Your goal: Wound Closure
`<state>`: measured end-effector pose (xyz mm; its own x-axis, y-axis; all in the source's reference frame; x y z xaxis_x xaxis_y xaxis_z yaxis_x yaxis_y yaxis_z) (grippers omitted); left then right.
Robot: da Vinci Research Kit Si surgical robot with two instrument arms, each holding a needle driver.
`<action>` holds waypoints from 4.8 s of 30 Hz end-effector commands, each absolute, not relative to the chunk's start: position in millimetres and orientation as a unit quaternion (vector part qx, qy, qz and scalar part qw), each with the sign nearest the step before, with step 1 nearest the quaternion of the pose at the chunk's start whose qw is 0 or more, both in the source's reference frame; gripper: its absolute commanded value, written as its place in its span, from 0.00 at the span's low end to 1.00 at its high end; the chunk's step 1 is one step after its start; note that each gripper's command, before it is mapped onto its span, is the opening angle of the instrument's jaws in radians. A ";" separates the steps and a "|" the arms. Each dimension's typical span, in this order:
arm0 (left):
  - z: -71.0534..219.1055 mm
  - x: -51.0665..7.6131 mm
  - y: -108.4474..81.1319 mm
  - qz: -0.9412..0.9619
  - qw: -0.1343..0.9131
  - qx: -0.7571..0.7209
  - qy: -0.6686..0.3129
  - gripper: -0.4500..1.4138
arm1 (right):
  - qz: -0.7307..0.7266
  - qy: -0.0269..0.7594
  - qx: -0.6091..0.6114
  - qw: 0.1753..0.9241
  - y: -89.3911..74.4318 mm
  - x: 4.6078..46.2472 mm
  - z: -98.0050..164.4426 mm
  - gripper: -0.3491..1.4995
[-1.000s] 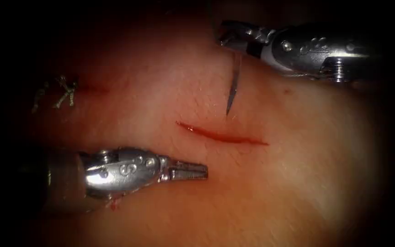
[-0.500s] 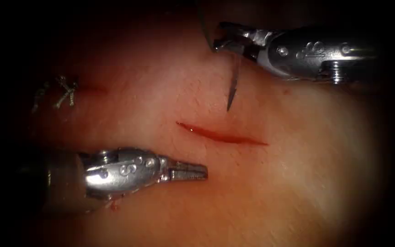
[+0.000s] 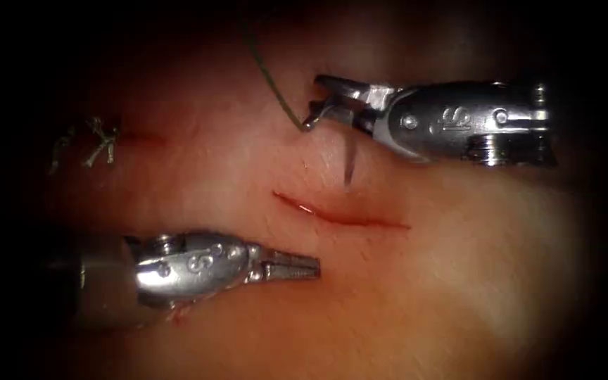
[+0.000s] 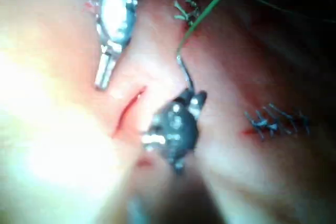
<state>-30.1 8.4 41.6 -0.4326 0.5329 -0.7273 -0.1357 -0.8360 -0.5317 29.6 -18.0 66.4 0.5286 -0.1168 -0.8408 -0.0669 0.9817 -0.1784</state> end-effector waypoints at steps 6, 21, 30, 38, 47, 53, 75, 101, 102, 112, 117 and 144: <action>42.5 -30.4 8.4 0.823 0.201 -0.492 -0.202 0.00 | -0.002 0.489 -0.079 0.869 -20.1 30.2 67.0 0.00; 43.1 -30.1 8.4 0.823 0.199 -0.492 -0.201 0.00 | 0.055 0.485 -0.005 0.873 -22.1 29.3 69.3 0.00; 43.2 -29.8 8.4 0.823 0.198 -0.493 -0.201 0.00 | 0.087 0.488 0.051 0.867 -23.6 29.2 71.7 0.00; 43.6 -29.9 8.3 0.825 0.197 -0.491 -0.200 0.00 | 0.096 0.479 0.069 0.870 -24.3 29.0 71.7 0.00; 43.8 -30.0 8.2 0.826 0.197 -0.490 -0.199 0.00 | 0.120 0.477 0.081 0.867 -23.7 28.7 71.1 0.00; 44.1 -30.2 8.0 0.828 0.196 -0.487 -0.198 0.00 | 0.165 0.469 0.084 0.863 -22.6 28.3 70.6 0.00; 46.7 -30.0 7.1 0.836 0.185 -0.479 -0.194 0.00 | 0.363 0.448 0.192 0.794 -16.8 27.3 70.5 0.00; 46.6 -29.8 7.0 0.837 0.184 -0.477 -0.195 0.00 | 0.498 0.387 0.348 0.694 -15.0 28.5 74.0 0.00; 46.6 -29.8 7.0 0.838 0.182 -0.477 -0.194 0.00 | 0.500 0.383 0.354 0.691 -15.1 28.6 74.0 0.00; 46.6 -29.7 7.0 0.839 0.176 -0.477 -0.192 0.00 | 0.531 0.358 0.407 0.651 -16.6 29.1 73.6 0.00; 46.5 -29.6 7.0 0.840 0.175 -0.476 -0.192 0.00 | 0.552 0.342 0.427 0.629 -17.2 29.2 73.5 0.00; 46.5 -29.2 6.9 0.845 0.161 -0.475 -0.186 0.00 | 0.543 0.332 0.523 0.567 -19.8 30.9 73.6 0.00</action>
